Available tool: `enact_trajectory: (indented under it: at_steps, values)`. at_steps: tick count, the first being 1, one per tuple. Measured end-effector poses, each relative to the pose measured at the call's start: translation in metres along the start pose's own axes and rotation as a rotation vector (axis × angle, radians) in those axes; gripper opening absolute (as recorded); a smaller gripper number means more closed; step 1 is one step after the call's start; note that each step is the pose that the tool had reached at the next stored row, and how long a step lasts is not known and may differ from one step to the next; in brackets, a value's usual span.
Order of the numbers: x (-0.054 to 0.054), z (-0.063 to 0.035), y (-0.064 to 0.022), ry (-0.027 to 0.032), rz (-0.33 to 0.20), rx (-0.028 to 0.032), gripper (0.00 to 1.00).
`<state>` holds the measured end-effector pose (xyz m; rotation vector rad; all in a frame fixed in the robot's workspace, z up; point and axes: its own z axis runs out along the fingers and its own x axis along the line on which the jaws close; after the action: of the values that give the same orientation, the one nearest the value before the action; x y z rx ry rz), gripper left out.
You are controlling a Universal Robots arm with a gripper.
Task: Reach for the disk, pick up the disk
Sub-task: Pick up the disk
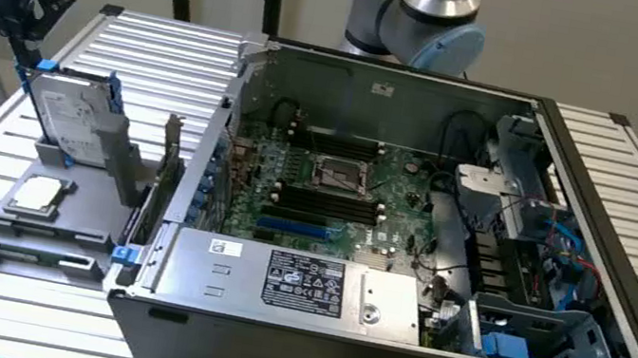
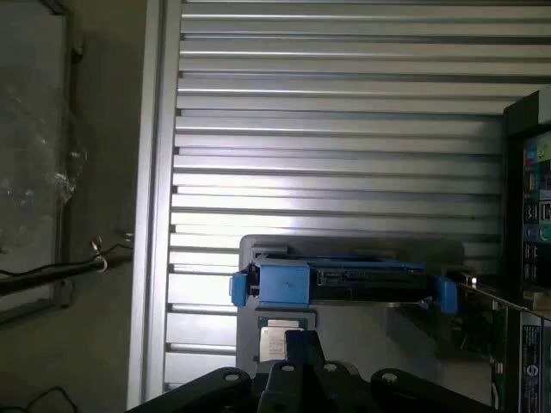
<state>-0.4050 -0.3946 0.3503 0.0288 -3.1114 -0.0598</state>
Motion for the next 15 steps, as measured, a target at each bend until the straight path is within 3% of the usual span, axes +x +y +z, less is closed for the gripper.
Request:
enact_trajectory:
  at_steps: [15]
  values:
    - [-0.0002, 0.0000, 0.0021, 0.0042, 0.000, -0.0001, 0.11]
